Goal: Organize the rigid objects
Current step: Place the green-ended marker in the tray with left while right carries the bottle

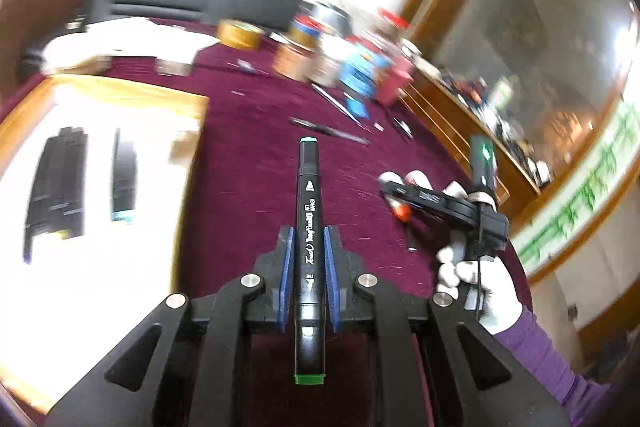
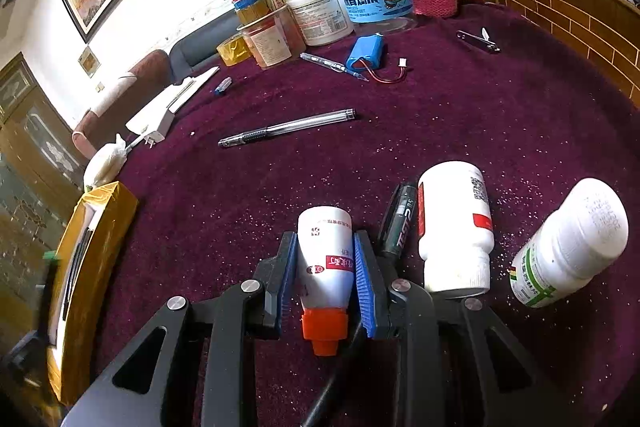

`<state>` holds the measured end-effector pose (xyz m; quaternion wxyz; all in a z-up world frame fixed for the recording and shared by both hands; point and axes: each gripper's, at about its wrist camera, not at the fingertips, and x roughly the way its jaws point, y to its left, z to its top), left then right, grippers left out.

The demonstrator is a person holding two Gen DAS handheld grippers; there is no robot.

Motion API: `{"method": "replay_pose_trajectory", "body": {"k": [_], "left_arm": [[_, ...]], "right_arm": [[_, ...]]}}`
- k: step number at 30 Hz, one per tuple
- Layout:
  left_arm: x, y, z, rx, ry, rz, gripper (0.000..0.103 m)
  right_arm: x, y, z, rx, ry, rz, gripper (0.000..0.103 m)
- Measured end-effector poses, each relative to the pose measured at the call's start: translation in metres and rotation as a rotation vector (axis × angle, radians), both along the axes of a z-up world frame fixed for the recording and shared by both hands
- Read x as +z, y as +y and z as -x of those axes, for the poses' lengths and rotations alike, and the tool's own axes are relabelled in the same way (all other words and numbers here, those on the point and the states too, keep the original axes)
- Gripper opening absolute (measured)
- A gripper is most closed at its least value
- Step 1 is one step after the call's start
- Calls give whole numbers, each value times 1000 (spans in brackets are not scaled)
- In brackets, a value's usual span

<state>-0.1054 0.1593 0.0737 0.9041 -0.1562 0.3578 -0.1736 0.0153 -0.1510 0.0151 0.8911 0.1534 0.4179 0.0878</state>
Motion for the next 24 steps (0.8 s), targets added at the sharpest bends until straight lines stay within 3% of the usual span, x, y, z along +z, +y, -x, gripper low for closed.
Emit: {"method": "replay_pose_trajectory", "body": {"k": [6,11,18,23,24], "left_arm": [[-2,93,19,197,34,-1,12],[-12,142,11,315,70,-59,12],[-38,175,-23,400,172,-113,12],[-47,185,-43,435,212,-148,13],[-46,187,-43,446,214,-149,18]], "right_arm": [[4,10,1,4,19,63,24],[25,23,17,44,15,-24,24],[66,81,44,213,-32,-87,24],[74,131,55,331,-16,-131,24],[74,142,54,354,-3,-145,24]]}}
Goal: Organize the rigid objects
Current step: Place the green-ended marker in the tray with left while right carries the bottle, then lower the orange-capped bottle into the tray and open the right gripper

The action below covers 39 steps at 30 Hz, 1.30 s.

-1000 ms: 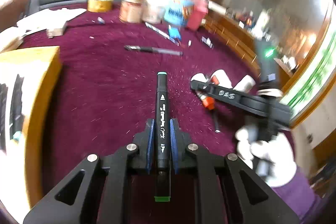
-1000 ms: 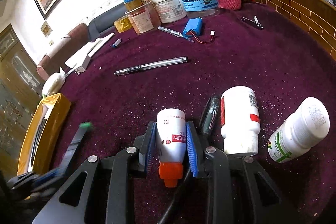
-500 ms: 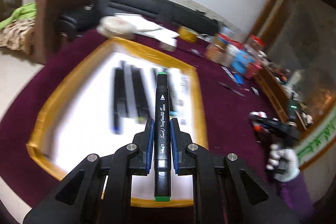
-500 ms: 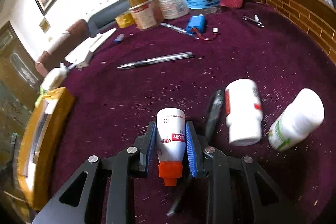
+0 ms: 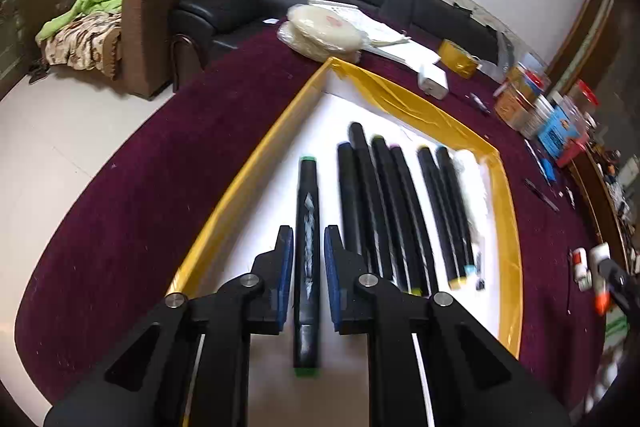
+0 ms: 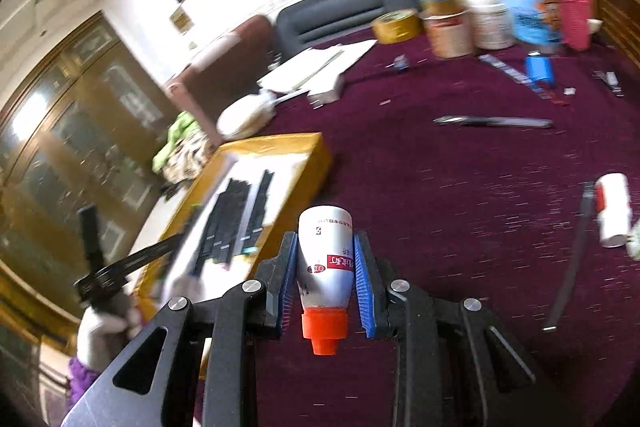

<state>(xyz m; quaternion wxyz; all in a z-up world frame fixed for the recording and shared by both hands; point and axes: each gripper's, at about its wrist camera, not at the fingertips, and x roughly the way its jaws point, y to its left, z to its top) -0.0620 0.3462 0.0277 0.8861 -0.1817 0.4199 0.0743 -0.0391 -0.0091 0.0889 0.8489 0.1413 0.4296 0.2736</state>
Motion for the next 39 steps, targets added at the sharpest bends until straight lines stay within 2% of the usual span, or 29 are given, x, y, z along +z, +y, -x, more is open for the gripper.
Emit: {"method": "replay_pose_trajectory", "body": {"k": [1,3,8,10,15,22,26,29,36,39], "left_arm": [[0,3,0,11,-1,6,27],[0,6,3,20,-14,36,36],[8,7,36,7,-105,118,39],[13,6,53,5,-148,138,48],[23,6,86,22,-229,137,53],[23,13,102,46,-237,118,54],[21,10,103,58,-229,78,58],[25,0,103,32,-234,56,58],[41,-42,103,-52,-247,-26,58],[47,-66,99,-113,-242,-30,58]], "right_arm": [[-1,7,0,16,12,-9,24],[-5,26,-2,50,37,-19,24],[-18,70,-5,134,94,-33,24],[-22,92,-3,168,102,-17,24],[-34,140,2,256,114,12,25],[-54,172,7,290,111,105,25],[-57,170,8,277,134,101,26],[-52,161,9,257,126,85,34],[-32,105,18,165,21,67,36],[-24,72,23,114,-27,68,36]]}}
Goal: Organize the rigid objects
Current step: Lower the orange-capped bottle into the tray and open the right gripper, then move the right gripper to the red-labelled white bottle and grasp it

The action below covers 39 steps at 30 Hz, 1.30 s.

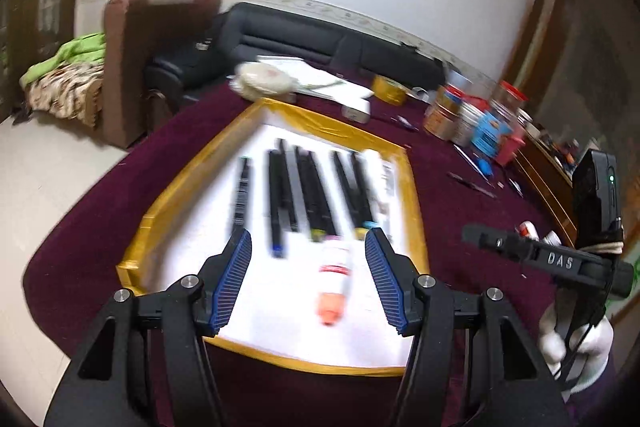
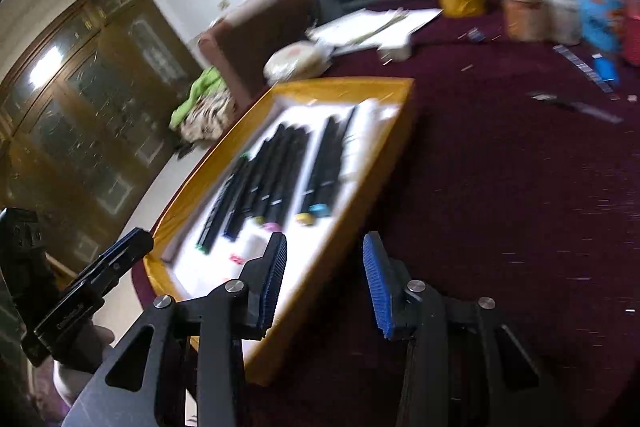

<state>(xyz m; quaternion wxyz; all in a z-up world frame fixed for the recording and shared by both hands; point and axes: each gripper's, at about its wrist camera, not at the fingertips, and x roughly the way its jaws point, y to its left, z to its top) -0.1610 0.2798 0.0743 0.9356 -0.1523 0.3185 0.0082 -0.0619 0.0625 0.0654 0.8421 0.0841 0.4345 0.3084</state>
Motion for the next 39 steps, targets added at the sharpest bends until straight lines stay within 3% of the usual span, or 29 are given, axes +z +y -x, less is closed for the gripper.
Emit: {"method": "replay_pose_trajectory", "body": {"k": [4,14,18,21,25,27,31,39], "left_arm": [[6,-40,-6,-102,9,-19,65],[-6,-176,-41,-431,126,-104,65],[-17,-213,-70,-476,161,-95,65],[-36,-227,-101,-453,220,-51,65],[-59,-234,-120,-402,270,-58,65],[-59,-237,-113,-402,228,-78,72],[-60,-243,-114,-442,236,-81,86],[-62,-255,-114,-462,253,-142,93]], "right_arm": [[7,-60,-1,-126,-55,30,40],[0,-221,-4,-465,-31,9,40],[-2,-255,-11,-540,-17,5,40],[-5,-266,-18,-551,-13,20,40],[-11,-266,-31,-556,-6,54,40],[-14,-263,-38,-562,-11,77,40],[-19,-252,-49,-574,-35,131,40],[-32,-235,-79,-604,-48,276,42]]}}
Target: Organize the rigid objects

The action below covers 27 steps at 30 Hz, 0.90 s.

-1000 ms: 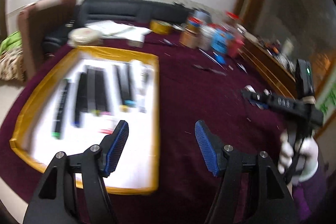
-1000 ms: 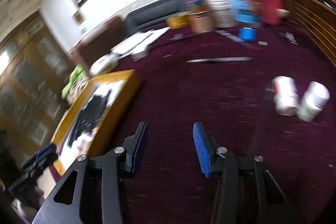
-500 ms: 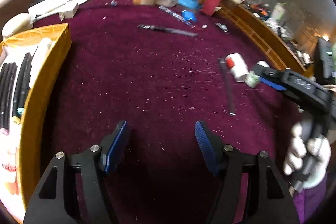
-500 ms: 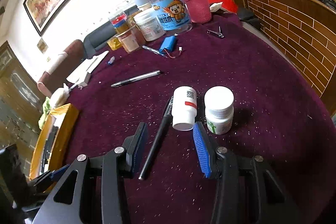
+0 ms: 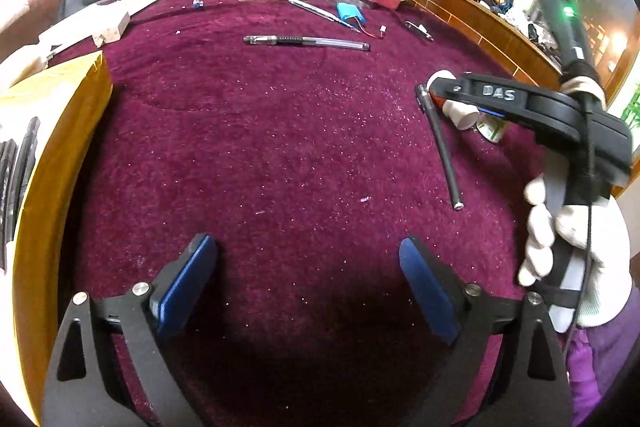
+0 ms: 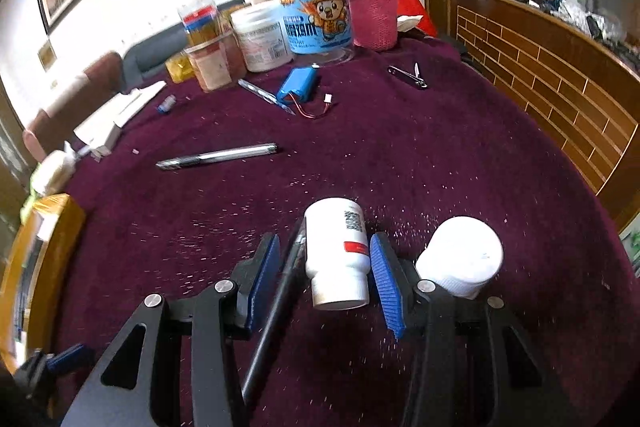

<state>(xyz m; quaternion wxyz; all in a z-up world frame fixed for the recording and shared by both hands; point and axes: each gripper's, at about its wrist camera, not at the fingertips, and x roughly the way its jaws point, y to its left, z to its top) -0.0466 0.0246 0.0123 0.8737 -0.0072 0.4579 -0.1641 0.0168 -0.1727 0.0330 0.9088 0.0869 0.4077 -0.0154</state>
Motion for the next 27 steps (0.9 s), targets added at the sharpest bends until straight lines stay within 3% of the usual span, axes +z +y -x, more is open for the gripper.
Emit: {"method": "replay_pose_trajectory", "body": {"k": [3,6,13,27], "left_arm": [[0,0,-1,-1,0,-4,94],[-1,-4,-1,-2,-1,-28,94],[-3,-13,-1,-3,-3,-95,94],[-6,-19,-2,-15,7,-124,102]], "right_arm": [[-7,1,-4,25,21,-8,41],[-11,0,-4,53,33,-37,30],[-8,5,4,89,-2,-53,30],[-13,-2,2,85,27,-111,30]]}}
